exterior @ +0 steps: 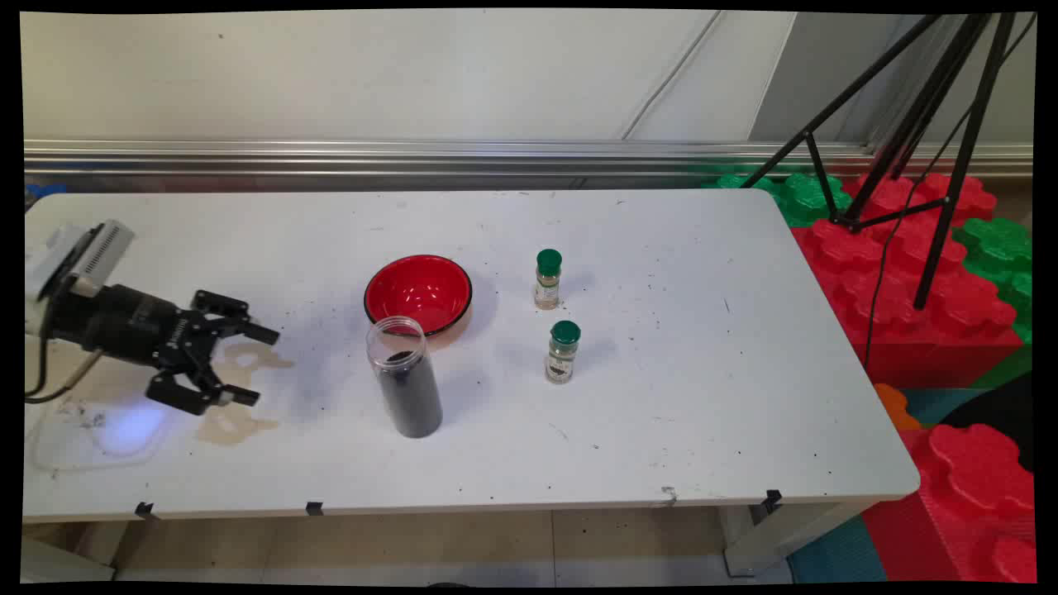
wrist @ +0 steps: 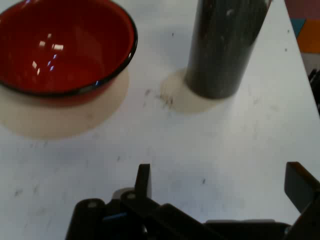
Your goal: Pick up the black seasoning powder from the table
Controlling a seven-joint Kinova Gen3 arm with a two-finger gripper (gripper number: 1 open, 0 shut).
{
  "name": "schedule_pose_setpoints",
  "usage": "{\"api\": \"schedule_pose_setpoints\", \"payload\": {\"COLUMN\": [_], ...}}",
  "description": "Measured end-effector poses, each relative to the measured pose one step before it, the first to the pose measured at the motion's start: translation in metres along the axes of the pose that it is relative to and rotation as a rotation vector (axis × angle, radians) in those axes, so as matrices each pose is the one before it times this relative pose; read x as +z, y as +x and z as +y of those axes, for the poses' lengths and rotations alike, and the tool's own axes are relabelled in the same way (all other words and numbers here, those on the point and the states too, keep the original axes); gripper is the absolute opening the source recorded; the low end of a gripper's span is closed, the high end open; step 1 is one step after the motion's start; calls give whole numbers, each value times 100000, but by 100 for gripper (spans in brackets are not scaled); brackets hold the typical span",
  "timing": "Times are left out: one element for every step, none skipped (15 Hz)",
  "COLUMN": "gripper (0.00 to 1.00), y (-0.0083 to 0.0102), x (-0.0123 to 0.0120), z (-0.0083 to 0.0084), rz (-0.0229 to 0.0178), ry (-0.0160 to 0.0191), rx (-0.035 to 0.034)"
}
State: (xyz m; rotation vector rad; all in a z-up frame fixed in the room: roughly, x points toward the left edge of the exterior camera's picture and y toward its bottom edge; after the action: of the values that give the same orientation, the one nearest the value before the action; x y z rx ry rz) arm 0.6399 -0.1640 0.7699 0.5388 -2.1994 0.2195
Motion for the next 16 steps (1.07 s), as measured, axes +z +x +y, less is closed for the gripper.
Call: {"api": "schedule_pose_setpoints", "payload": {"gripper": [100,100,100,100,100,100,100,100,100,100,100,100,100,100,100,100], "y": [288,319,288,274,283,103,130,69,78,52,72,40,64,24,4,4], "x": [577,706,692,690,923,416,614,423,603,422,618,414,692,585,371,816], "z": [151,181,151,110,98,43,51,35,59,26,30,21,24,12,7,-1], "rz": [1086,1253,1215,1250,1504,703,971,632,893,612,857,558,961,735,450,1063], "ry": [-120,-214,-139,-8,-29,-9,-8,-20,-18,-21,-54,-86,-85,-139,-104,-218], "rx": [444,630,622,655,744,347,503,402,511,412,560,407,734,698,469,986]}}
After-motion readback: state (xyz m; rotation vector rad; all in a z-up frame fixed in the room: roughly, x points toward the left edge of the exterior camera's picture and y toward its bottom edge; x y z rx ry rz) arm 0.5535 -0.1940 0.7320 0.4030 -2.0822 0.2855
